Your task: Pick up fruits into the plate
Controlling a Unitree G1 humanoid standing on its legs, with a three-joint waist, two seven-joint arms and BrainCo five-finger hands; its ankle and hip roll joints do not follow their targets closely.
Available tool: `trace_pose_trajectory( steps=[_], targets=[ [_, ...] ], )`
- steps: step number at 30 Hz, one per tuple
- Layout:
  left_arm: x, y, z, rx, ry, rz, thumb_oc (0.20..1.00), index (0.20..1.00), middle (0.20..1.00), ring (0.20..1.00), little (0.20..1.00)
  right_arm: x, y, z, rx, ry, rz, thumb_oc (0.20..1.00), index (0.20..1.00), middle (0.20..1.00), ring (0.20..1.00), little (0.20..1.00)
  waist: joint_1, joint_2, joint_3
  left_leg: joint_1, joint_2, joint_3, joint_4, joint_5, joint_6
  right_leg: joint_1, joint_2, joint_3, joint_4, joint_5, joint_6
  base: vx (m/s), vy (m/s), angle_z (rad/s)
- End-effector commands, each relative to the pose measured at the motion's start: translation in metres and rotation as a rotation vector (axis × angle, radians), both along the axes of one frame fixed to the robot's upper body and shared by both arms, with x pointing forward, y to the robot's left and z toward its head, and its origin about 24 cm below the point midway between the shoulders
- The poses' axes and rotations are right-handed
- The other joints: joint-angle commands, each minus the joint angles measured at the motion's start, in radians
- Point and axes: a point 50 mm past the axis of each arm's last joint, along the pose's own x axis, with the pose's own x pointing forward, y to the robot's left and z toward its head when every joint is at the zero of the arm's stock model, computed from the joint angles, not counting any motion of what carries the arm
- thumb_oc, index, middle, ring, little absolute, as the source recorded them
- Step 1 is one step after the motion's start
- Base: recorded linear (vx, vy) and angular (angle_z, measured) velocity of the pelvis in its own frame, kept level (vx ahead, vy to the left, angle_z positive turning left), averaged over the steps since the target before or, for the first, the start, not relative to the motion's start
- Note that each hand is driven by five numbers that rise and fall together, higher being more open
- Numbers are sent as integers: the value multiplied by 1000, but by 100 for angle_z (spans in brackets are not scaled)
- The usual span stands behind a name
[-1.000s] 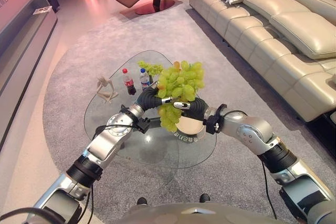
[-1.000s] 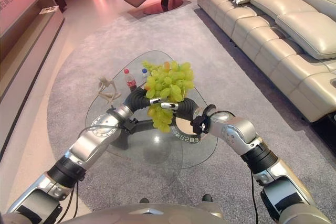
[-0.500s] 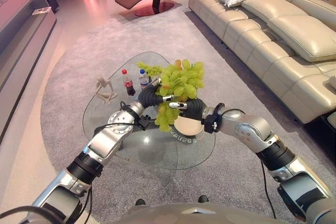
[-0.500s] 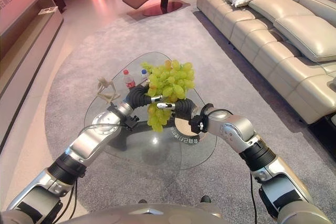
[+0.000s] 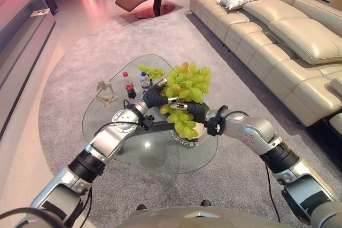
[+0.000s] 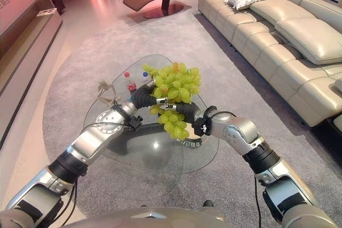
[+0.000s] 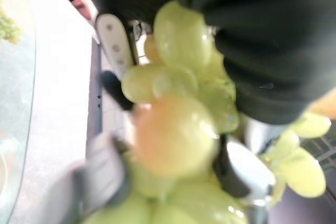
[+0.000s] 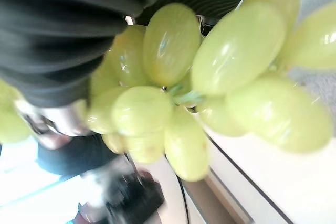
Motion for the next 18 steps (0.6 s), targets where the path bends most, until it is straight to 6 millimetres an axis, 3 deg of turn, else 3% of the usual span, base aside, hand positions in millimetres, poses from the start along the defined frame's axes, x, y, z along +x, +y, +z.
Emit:
trace_pose_trajectory(
  steps=[1,5,6,7,8,14,18],
  targets=[
    [14,-51,77,-93,-276,-183,200,200,200,200,200,-39,80,38,238,-37,385,200,200,200,200,200,-5,-28,7,6,-34,-6,44,-153,36,43,-13,-26,85,-158,2,0,0,0],
    [16,-47,69,-136,-187,-179,200,200,200,200,200,-36,78,40,250,-47,350,200,200,200,200,200,-4,-27,7,5,-34,-5,47,-154,37,42,-12,-25,86,-159,0,0,0,0],
    [16,-47,65,-146,-156,-182,451,451,451,451,451,-35,77,39,254,-49,340,200,200,200,200,200,-3,-27,8,5,-34,-5,47,-154,37,42,-13,-26,86,-159,0,0,0,0],
    [16,-46,63,-150,-136,-191,912,912,912,912,912,-35,76,39,256,-49,336,200,200,200,200,200,-4,-26,8,6,-34,-4,46,-154,37,42,-12,-27,86,-158,0,0,0,0],
    [16,-46,59,-158,-98,-203,1000,1000,1000,1000,1000,-34,74,39,258,-51,328,200,200,200,200,200,-3,-25,8,6,-34,-4,46,-154,37,42,-12,-28,86,-158,0,0,0,0],
    [17,-35,48,-120,-42,-191,1000,1000,1000,1000,1000,-30,65,41,271,-69,289,200,200,200,200,200,-4,-20,12,4,-34,-6,47,-153,36,40,-12,-29,87,-157,0,0,0,0],
    [22,-17,43,-103,-16,-157,1000,1000,1000,1000,1000,-24,56,45,285,-84,243,200,200,200,200,200,0,-16,12,3,-34,-8,46,-151,35,42,-14,-35,85,-156,0,0,0,0]
  ],
)
